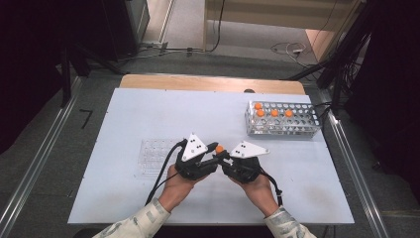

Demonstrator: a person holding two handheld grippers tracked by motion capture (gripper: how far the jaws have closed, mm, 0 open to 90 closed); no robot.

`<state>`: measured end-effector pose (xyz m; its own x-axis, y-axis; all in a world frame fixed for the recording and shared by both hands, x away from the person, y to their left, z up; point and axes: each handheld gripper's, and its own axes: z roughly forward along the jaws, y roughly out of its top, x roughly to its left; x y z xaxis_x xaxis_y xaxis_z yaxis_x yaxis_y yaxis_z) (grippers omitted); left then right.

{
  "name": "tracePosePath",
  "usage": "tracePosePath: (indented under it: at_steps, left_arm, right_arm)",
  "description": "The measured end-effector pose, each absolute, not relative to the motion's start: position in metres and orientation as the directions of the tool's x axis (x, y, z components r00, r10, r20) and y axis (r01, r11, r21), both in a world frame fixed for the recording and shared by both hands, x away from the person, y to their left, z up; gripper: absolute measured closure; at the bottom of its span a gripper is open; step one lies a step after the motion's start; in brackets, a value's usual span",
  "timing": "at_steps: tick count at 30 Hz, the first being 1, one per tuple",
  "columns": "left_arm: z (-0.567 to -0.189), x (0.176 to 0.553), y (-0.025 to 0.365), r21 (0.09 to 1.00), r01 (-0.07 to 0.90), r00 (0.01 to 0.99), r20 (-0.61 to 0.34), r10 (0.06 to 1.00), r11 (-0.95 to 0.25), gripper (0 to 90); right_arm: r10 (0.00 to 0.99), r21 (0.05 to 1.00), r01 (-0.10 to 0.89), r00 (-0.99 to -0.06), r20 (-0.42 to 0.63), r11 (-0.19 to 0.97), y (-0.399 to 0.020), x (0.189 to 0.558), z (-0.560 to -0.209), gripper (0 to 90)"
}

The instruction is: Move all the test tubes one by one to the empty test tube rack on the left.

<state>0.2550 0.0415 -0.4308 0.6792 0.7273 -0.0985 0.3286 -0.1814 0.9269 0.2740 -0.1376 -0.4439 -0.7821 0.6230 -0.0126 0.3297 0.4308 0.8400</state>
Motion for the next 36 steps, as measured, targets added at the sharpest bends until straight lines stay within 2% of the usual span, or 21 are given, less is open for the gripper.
tracePosePath:
  at_steps: [4,11,17,21,26,36]
  left_arm:
    - [-0.432,0.255,0.042,0.928,0.322,0.678,-0.090,0.730,-0.185,68.2]
    - [-0.431,0.254,0.043,0.931,0.318,0.677,-0.090,0.730,-0.180,69.7]
    - [-0.424,0.255,0.051,0.937,0.321,0.671,-0.120,0.732,-0.140,69.8]
    - [-0.412,0.256,0.066,0.945,0.317,0.657,-0.157,0.737,-0.081,69.8]
    - [-0.400,0.257,0.086,0.952,0.306,0.631,-0.183,0.754,-0.026,69.8]
    - [-0.392,0.258,0.121,0.953,0.303,0.561,-0.199,0.804,0.024,69.8]
  right_arm:
    - [0.620,0.843,0.330,-0.785,-0.005,0.425,-0.137,0.273,-0.443,71.7]
    - [0.616,0.845,0.333,-0.788,0.005,0.418,-0.137,0.273,-0.443,70.6]
    - [0.582,0.843,0.330,-0.813,0.024,0.425,-0.137,0.271,-0.443,41.4]
    - [0.576,0.844,0.334,-0.817,0.037,0.420,-0.140,0.270,-0.441,33.0]
    - [0.587,0.842,0.344,-0.808,0.040,0.416,-0.145,0.271,-0.440,29.6]
    - [0.614,0.841,0.361,-0.788,0.044,0.404,-0.152,0.273,-0.441,29.2]
